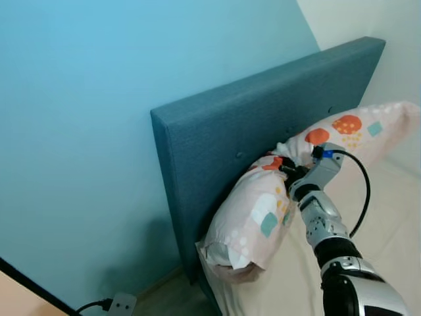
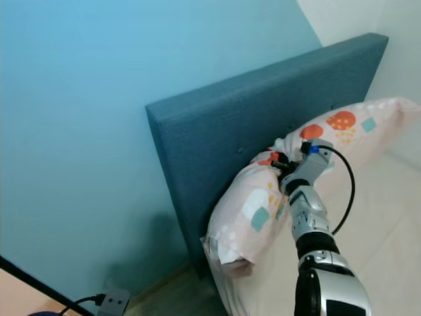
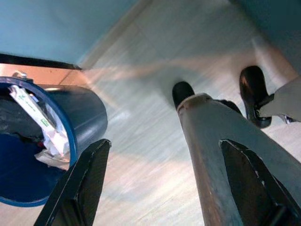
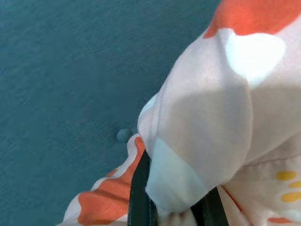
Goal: Clean up the room
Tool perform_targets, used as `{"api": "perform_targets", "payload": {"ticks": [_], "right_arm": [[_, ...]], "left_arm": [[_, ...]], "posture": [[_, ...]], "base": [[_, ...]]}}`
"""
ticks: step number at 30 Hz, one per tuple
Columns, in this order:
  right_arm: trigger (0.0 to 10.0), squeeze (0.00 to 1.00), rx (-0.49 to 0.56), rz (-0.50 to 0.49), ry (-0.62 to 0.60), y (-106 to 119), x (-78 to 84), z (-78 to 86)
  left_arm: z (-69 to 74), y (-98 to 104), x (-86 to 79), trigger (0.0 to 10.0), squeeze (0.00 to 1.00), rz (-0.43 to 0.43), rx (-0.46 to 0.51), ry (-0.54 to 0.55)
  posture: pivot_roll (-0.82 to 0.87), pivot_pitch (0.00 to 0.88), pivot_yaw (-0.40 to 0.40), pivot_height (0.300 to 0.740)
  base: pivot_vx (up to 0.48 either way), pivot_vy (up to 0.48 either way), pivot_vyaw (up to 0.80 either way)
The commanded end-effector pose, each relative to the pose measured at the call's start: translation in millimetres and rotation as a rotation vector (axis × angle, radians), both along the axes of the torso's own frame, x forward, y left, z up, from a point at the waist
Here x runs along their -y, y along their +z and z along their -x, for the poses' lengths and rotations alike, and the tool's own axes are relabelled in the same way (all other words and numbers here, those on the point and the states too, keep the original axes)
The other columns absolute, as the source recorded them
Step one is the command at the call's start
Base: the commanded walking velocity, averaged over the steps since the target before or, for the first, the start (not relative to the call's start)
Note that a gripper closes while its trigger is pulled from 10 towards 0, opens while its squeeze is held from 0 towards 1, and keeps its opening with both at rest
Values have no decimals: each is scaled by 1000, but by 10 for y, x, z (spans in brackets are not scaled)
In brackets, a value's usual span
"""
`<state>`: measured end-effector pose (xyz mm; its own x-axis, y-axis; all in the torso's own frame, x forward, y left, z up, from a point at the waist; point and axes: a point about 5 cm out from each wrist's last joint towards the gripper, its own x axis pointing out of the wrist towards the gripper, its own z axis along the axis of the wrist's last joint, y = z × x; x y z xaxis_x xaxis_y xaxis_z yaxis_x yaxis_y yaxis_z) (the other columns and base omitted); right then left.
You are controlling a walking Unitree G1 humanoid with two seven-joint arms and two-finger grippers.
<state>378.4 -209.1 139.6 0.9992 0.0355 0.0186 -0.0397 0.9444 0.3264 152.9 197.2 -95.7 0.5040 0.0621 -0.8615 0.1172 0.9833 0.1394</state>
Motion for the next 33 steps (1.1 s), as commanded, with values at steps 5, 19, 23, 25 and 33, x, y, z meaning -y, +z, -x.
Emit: {"api": "perform_targets", "payload": {"ticks": [5, 19, 23, 25, 33], "right_arm": [[10000, 0, 51, 12, 72, 155, -139, -86], [10000, 0, 170, -109, 48, 701, 18, -273], [10000, 0, 206, -96, 48, 879, 32, -311], [10000, 0, 257, -94, 57, 1094, 62, -341], [10000, 0, 385, -18, -2, 1630, 273, -329]], "left_arm": [[106, -22, -96, 10000, 0, -25, -17, -3], [162, -43, -49, 10000, 0, -20, -11, -19], [187, -49, -61, 10000, 0, -20, -13, -16], [216, -50, -95, 10000, 0, -20, -9, -6], [343, -65, -151, 10000, 0, -21, 2, -2]], "posture": [[-79, 150, -9, 740], [-54, 238, -17, 740], [-47, 254, -23, 740], [-35, 278, -30, 740], [8, 343, -32, 740]], "base": [[0, -248, 0], [0, 0, 0], [0, 0, 0], [0, 0, 0], [0, 0, 0]]}}
